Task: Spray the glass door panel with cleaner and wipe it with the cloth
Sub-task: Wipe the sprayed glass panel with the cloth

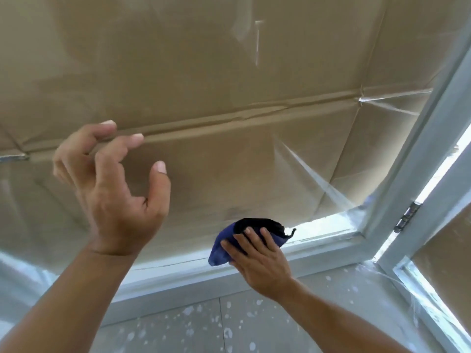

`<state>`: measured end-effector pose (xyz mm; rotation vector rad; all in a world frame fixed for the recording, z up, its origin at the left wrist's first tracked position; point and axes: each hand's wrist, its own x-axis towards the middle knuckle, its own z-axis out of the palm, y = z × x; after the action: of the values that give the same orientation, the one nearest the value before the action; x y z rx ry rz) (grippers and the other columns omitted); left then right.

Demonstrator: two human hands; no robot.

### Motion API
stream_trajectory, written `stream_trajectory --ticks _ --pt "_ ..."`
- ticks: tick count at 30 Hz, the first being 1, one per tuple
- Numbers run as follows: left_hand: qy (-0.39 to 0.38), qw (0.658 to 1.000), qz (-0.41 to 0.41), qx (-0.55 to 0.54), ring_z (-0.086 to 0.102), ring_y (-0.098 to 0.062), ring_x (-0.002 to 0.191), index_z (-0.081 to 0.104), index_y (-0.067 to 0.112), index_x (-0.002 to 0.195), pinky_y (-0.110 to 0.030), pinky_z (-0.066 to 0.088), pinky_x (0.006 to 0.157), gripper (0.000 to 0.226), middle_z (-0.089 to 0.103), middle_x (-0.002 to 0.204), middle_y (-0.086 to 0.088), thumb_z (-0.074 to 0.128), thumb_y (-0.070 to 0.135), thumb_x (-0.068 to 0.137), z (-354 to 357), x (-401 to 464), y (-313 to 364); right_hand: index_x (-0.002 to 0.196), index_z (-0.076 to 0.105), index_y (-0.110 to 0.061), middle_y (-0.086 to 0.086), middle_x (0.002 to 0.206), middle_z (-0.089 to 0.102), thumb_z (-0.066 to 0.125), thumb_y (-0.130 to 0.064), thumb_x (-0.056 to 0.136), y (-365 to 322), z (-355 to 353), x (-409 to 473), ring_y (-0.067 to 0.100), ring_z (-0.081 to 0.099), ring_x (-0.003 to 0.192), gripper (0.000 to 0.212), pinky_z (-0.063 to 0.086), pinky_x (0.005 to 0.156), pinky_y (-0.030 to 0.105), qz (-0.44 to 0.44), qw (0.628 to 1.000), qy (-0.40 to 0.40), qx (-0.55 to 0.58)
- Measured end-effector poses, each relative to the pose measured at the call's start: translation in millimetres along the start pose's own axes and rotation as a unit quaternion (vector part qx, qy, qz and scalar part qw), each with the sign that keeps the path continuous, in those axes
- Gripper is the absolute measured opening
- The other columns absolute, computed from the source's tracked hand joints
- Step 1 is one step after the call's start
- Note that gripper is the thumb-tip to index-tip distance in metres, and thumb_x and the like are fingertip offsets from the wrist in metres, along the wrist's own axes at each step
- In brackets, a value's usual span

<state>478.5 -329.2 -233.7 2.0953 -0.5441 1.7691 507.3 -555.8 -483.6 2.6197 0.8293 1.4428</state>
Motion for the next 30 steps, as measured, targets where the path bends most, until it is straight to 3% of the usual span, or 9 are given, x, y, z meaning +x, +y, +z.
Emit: stream_trajectory --ticks 3,7,11,16,18,21,23,26,30 --pt "-0.021 1.000 -0.005 0.020 0.048 -0.046 0.112 0.059 0.003 0.109 -0.064 0.039 0.091 0.030 0.051 0.117 -0.023 0.066 0.018 0.084 -15.9 -8.2 -15.9 0.153 0.042 -0.030 -0.002 0.162 0.033 0.065 -0.048 0.095 22.6 -4.1 1.7 0.018 0.020 0.155 0.065 0.013 0.127 0.043 -0.026 0.999 0.029 -0.013" --pt "-0.016 0.998 -0.028 0.059 0.046 -0.043 0.113 0.059 0.001 0.109 -0.057 0.037 0.097 0.031 0.052 0.119 -0.030 0.066 0.018 0.084 -34.4 -16.5 -39.7 0.163 0.014 -0.026 0.009 0.171 -0.002 0.038 -0.050 0.106 35.1 -39.6 97.3 0.028 0.000 0.158 0.066 0.001 0.126 0.052 0.102 0.986 0.131 0.002" --pt "-0.002 0.996 -0.051 0.067 0.044 -0.040 0.116 0.057 0.001 0.112 -0.050 0.033 0.101 0.033 0.051 0.121 -0.031 0.064 0.020 0.086 -41.1 -17.9 -56.3 0.159 0.028 -0.024 0.026 0.161 0.023 0.032 -0.048 0.106 21.0 -80.9 193.1 0.045 0.015 0.150 0.058 0.004 0.122 0.056 0.170 0.968 0.184 0.009" --pt "-0.010 0.995 -0.037 0.092 0.041 -0.031 0.119 0.056 0.003 0.116 -0.046 0.029 0.103 0.036 0.051 0.124 -0.029 0.065 0.022 0.085 -57.9 -25.4 -71.1 0.151 0.043 -0.035 0.004 0.162 0.029 0.053 -0.048 0.102 -34.0 -54.9 173.5 0.030 0.019 0.154 0.052 0.009 0.125 0.052 -0.029 0.988 0.151 0.001" --pt "-0.005 0.994 -0.045 0.103 0.040 -0.031 0.120 0.055 0.005 0.116 -0.051 0.030 0.103 0.037 0.051 0.124 -0.029 0.064 0.022 0.085 -69.1 -24.8 -82.8 0.153 0.043 -0.035 -0.002 0.164 0.028 0.059 -0.033 0.099 -48.7 -34.2 133.4 0.024 0.019 0.154 0.057 0.007 0.127 0.048 -0.128 0.989 0.075 -0.027" --pt "0.003 0.990 -0.062 0.124 0.041 -0.034 0.121 0.052 0.010 0.118 -0.053 0.030 0.102 0.039 0.049 0.126 -0.023 0.064 0.024 0.084 -87.9 -25.3 -99.6 0.157 0.037 -0.030 -0.005 0.165 0.026 0.045 -0.010 0.086 -52.7 -11.5 69.5 0.022 0.013 0.154 0.074 -0.004 0.127 0.045 -0.237 0.966 -0.039 -0.095" --pt "0.007 0.987 -0.082 0.140 0.039 -0.034 0.123 0.050 0.012 0.119 -0.048 0.026 0.104 0.042 0.045 0.128 -0.013 0.065 0.024 0.082 -101.4 -25.3 -110.8 0.158 0.033 -0.028 -0.004 0.165 0.025 0.040 -0.008 0.084 -43.4 -7.2 45.1 0.022 0.007 0.156 0.077 -0.008 0.127 0.046 -0.265 0.952 -0.074 -0.131" --pt "0.018 0.978 -0.120 0.172 0.039 -0.035 0.124 0.049 0.015 0.120 -0.045 0.025 0.105 0.044 0.047 0.131 -0.019 0.066 0.025 0.081 -121.3 -24.8 -128.0 0.160 0.025 -0.029 -0.002 0.167 0.022 0.045 -0.009 0.088 -28.4 -10.8 43.5 0.020 0.002 0.158 0.077 -0.006 0.128 0.044 -0.262 0.953 -0.065 -0.141" --pt "0.021 0.965 -0.173 0.198 0.037 -0.035 0.128 0.044 0.017 0.127 -0.047 0.026 0.107 0.054 0.043 0.136 -0.021 0.066 0.024 0.078 -136.5 -26.4 -145.3 0.157 0.034 -0.033 0.003 0.165 0.027 0.060 -0.052 0.099 -35.5 -33.6 116.7 0.024 0.018 0.155 0.067 0.008 0.127 0.047 -0.159 0.983 0.053 -0.072"
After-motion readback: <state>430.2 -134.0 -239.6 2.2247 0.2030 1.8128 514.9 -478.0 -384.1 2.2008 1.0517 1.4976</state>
